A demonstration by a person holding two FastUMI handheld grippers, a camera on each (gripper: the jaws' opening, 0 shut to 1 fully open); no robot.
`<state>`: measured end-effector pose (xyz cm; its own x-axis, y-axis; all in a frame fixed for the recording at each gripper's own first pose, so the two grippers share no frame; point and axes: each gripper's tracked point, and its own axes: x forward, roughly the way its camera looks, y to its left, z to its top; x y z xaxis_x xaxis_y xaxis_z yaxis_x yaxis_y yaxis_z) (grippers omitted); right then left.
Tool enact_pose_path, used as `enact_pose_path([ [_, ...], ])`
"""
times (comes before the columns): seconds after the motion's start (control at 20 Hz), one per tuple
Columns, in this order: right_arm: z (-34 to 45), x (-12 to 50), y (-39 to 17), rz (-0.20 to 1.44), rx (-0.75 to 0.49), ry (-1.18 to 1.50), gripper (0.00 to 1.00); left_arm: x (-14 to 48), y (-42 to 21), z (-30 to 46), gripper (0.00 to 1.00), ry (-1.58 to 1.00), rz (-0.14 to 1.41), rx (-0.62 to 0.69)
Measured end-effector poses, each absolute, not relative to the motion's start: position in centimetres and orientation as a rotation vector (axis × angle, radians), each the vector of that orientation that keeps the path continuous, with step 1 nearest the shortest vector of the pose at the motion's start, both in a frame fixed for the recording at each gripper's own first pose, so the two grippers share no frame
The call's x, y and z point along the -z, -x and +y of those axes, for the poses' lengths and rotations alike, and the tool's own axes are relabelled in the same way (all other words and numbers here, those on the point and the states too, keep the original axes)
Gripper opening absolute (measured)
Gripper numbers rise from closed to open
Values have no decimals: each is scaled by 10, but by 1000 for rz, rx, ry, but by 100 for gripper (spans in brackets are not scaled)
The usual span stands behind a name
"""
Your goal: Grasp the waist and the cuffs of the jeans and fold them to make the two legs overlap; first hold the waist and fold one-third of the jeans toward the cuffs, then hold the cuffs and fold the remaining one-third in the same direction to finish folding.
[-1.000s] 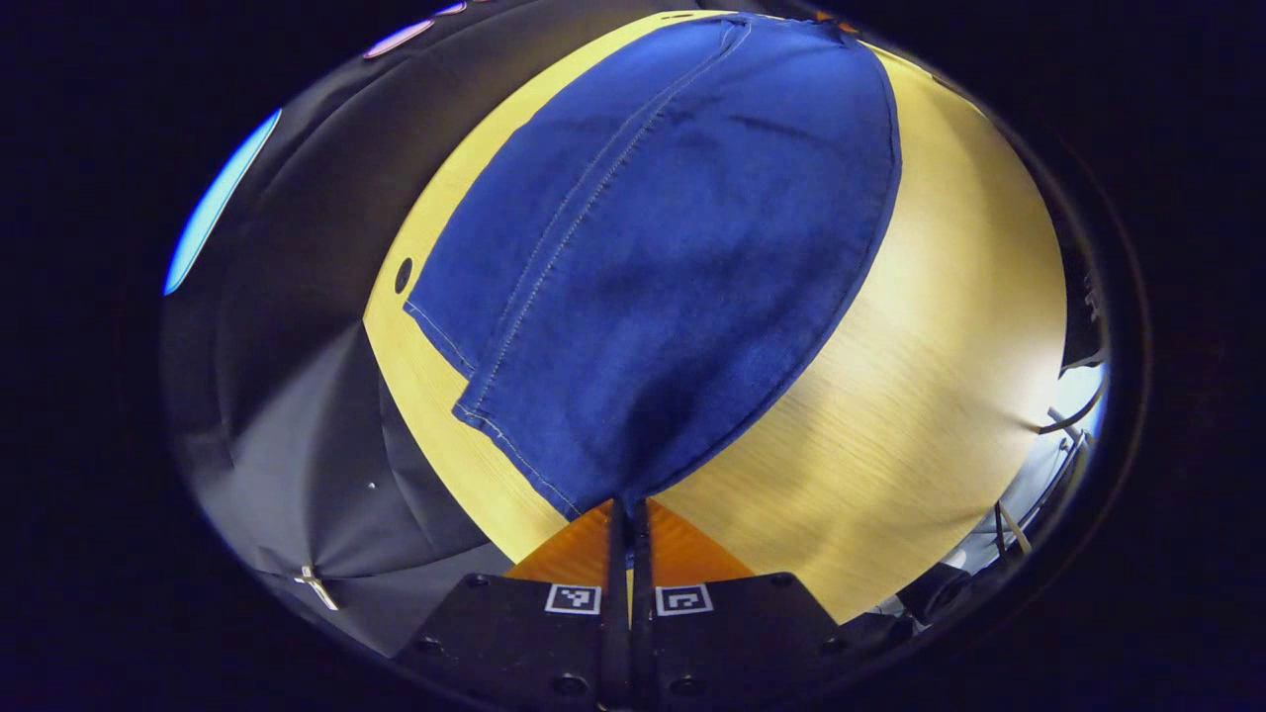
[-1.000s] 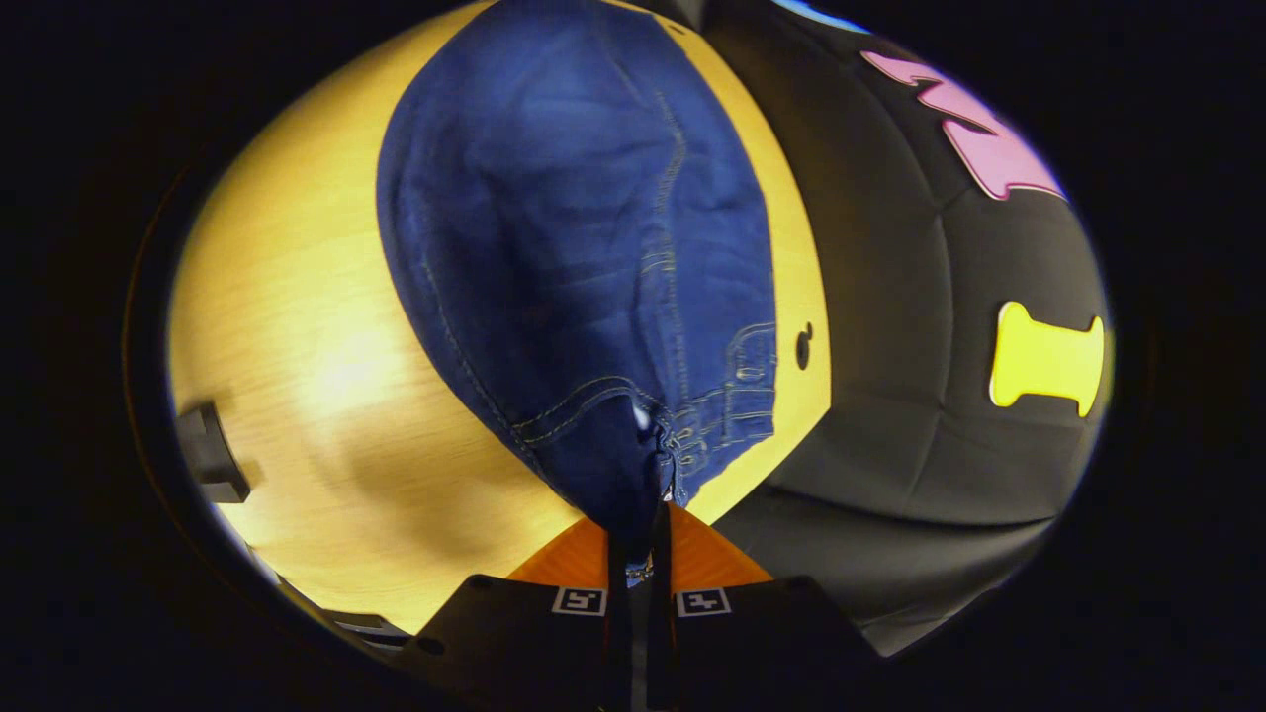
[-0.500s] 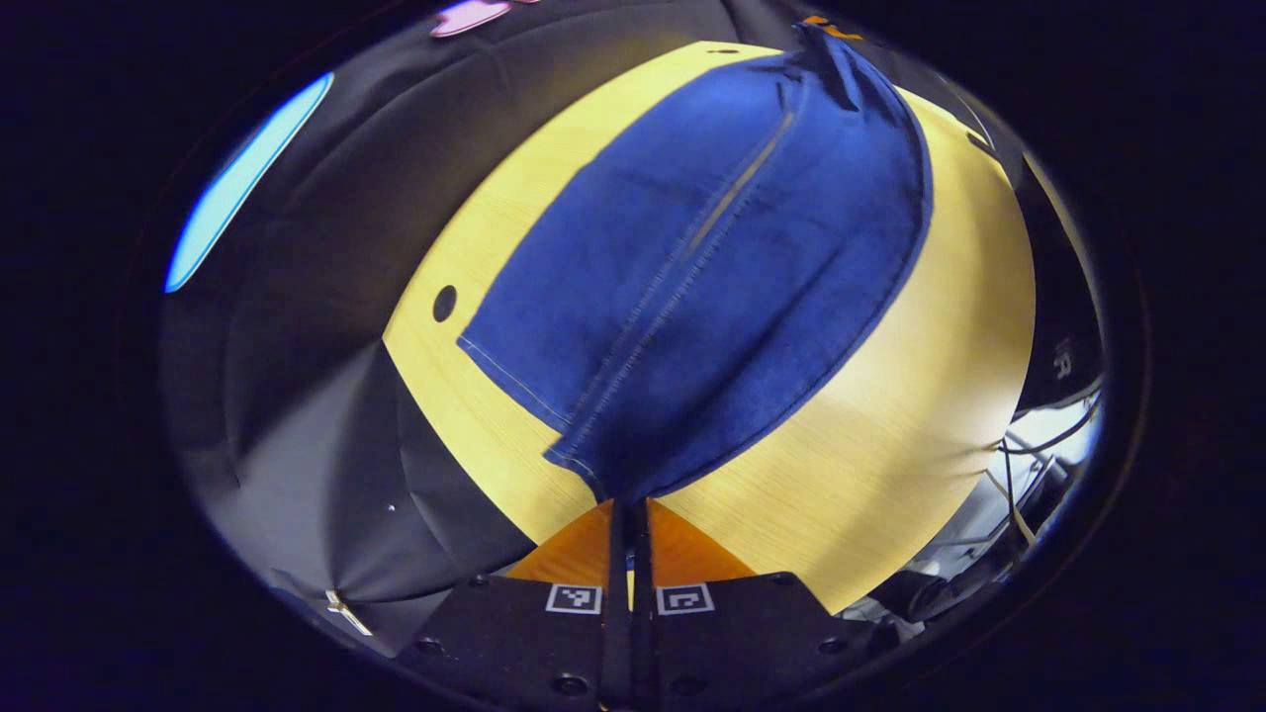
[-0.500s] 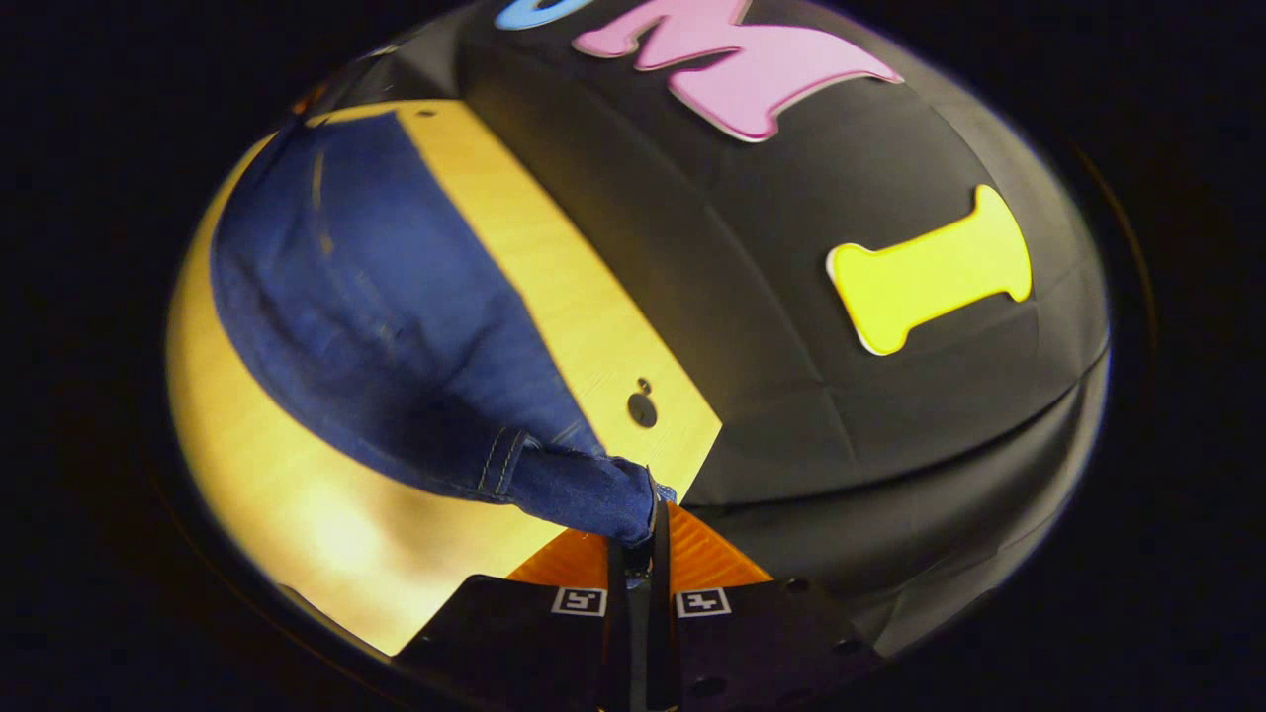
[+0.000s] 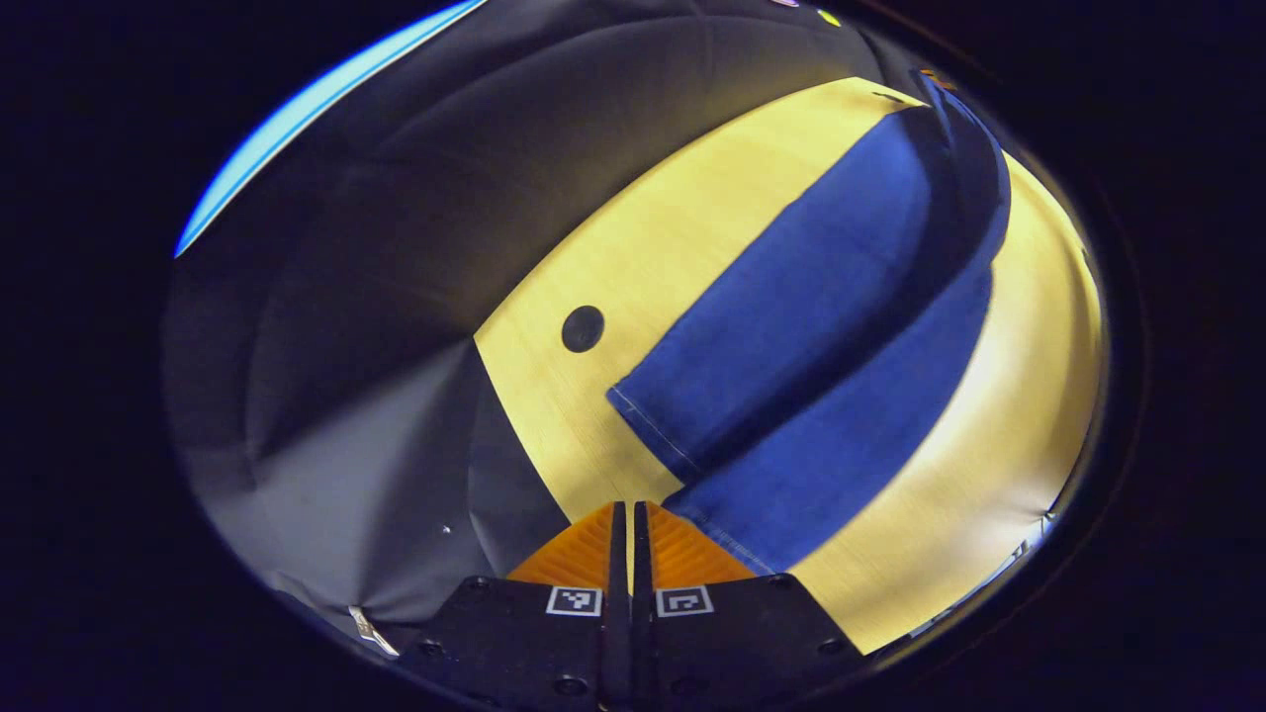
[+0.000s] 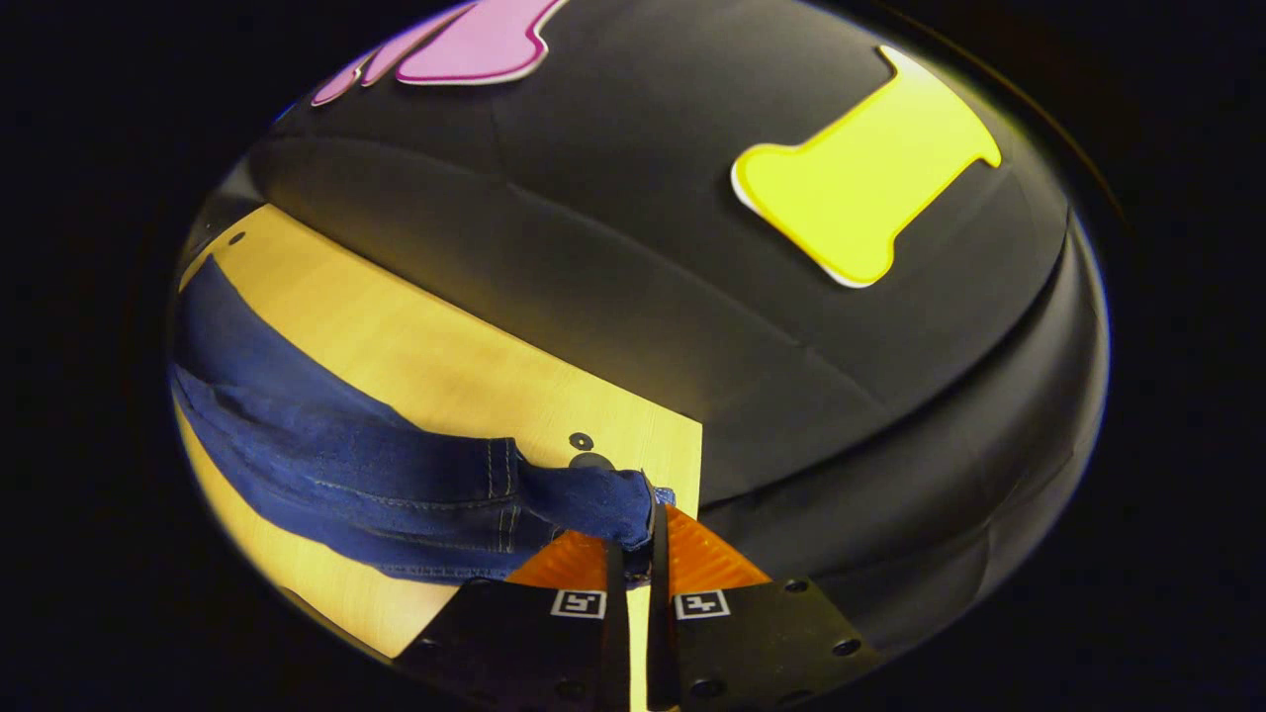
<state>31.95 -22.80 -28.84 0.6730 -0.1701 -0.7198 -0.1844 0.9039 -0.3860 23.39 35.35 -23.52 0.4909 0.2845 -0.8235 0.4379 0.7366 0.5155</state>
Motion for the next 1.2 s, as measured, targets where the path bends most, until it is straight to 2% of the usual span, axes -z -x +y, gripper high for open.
enact_pose_path([
  [0.15, -224, 326, -324, 913, 19, 411, 10, 277, -252, 327, 6, -677, 1054, 140],
  [0.3, -216, 368, -326, 973, -16, 508, 10, 307, -253, 320, 6, -630, 1049, 93],
  [0.4, -206, 371, -325, 983, -32, 556, 13, 315, -255, 313, 6, -599, 1020, 58],
  [0.5, -196, 367, -314, 1014, -18, 487, 24, 319, -256, 299, 11, -526, 975, 45],
  [0.6, -199, 373, -300, 1065, 0, 313, 68, 323, -251, 287, 46, -460, 948, 35],
  [0.65, -201, 369, -295, 1057, 23, 253, 89, 319, -250, 282, 75, -450, 925, 19],
  [0.7, -202, 368, -291, 1043, 36, 199, 88, 314, -250, 283, 92, -448, 889, -7],
  [0.75, -205, 367, -288, 1038, 49, 155, 89, 308, -250, 277, 100, -430, 852, -16],
  [0.85, -201, 355, -271, 1010, 70, 87, 98, 289, -249, 259, 98, -385, 764, -45],
  [1.2, -195, 304, -227, 878, 114, -11, 98, 208, -201, 174, 98, -231, 497, -67],
])
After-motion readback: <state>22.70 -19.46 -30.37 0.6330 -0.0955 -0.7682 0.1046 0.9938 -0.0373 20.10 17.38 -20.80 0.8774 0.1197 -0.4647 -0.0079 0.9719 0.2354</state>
